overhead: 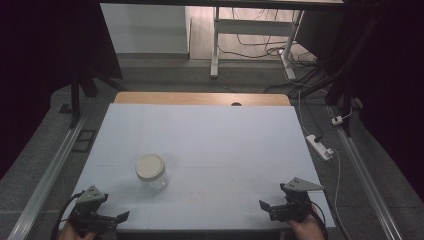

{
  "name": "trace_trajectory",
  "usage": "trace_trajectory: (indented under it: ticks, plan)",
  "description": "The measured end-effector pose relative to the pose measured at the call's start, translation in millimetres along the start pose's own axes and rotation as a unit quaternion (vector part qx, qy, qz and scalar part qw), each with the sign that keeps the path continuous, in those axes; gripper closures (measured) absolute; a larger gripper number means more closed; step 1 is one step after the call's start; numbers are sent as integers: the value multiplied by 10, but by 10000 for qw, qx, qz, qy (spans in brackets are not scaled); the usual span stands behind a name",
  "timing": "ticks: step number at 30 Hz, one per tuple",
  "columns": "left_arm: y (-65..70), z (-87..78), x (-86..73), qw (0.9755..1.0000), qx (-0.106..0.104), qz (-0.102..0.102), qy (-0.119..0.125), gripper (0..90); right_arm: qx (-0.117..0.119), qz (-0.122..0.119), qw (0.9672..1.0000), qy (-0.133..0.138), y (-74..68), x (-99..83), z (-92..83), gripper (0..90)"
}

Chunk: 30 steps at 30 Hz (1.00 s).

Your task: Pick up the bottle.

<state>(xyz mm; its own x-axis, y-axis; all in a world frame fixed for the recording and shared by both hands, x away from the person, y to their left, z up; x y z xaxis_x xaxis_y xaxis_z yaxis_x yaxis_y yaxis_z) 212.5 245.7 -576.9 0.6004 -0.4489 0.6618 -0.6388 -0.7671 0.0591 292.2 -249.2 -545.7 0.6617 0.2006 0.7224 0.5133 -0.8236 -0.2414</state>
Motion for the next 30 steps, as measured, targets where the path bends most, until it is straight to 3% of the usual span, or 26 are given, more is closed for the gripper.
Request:
trace_trajectory:
  ticks: [5,20,30]
  plan:
    - [6,0,6,10000,29,10,7,0,-10,-27,10000,-10,-3,-1,0,0]
    - [5,-27,90,9993,-23,149,344,0,-48,-141,9999,-79,-28,-12,15,0]
    - [-10,-18,169,9987,86,263,425,0,-66,-146,9998,-98,-26,-13,21,0]
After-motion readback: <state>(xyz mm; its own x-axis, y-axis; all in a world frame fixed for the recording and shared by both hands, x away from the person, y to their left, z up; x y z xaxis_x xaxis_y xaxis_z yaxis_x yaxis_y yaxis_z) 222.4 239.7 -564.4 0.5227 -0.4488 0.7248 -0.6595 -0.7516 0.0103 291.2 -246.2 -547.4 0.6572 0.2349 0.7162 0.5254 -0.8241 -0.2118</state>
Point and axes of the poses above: each handheld gripper's, and its own axes: z roughly forward along the jaws, x roughly out of its top, y roughly to its right, the point moved 7 cm from there along z, roughly forward along the jaws, and after that the axes turned 12 degrees about z, right-handed, at the moved point
